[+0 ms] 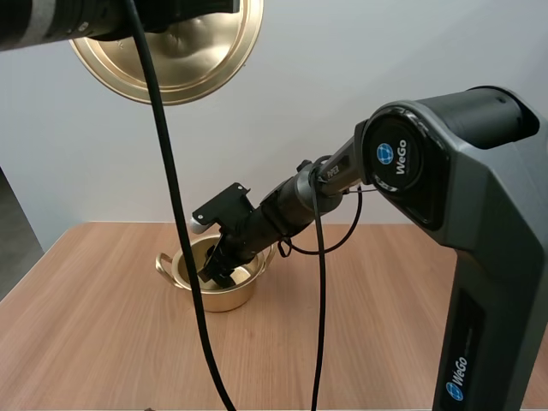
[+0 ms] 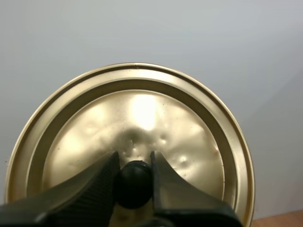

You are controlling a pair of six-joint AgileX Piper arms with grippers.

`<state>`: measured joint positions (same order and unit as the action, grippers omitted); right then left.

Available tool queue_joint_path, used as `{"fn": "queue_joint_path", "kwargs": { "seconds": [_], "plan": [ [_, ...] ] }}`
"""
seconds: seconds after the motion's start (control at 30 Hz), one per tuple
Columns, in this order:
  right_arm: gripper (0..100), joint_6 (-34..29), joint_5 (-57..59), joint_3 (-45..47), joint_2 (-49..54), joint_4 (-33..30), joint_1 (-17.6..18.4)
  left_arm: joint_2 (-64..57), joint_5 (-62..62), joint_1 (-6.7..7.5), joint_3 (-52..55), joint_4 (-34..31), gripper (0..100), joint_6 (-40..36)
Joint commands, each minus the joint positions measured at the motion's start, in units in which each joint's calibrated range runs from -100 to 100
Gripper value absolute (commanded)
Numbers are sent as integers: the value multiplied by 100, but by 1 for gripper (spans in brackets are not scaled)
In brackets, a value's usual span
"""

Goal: Open the pot, put the car inside, and close it

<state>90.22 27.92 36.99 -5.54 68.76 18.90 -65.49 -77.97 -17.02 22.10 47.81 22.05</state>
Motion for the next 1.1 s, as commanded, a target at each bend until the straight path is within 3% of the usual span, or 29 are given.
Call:
{"fn": "queue_joint_path", "kwargs": {
  "seconds": [0.0,0.03,0.3,0.5,0.77,0.93,1.07],
  "plan": [
    [26,-132,-287,4,48,1,1,-1,-5,-3,-4,-3,0,3],
    [0,-184,-368,4,122,1,1,-1,-5,-3,-4,-3,0,3],
    [0,-756,-419,4,1332,1,-382,164,83,-3,-4,-12,0,3],
    [0,-933,-419,298,2849,1,-1260,398,207,-3,7,600,0,373],
    [0,-898,-355,1896,5195,-92,-2554,1171,-588,-3,1106,606,0,1448],
    [0,-898,60,2772,6843,-363,-2891,2617,-743,10,1590,11,0,1779],
    [0,-1200,609,2969,7838,-706,-3008,3848,-1076,178,1561,-703,0,1791]
  ]
}}
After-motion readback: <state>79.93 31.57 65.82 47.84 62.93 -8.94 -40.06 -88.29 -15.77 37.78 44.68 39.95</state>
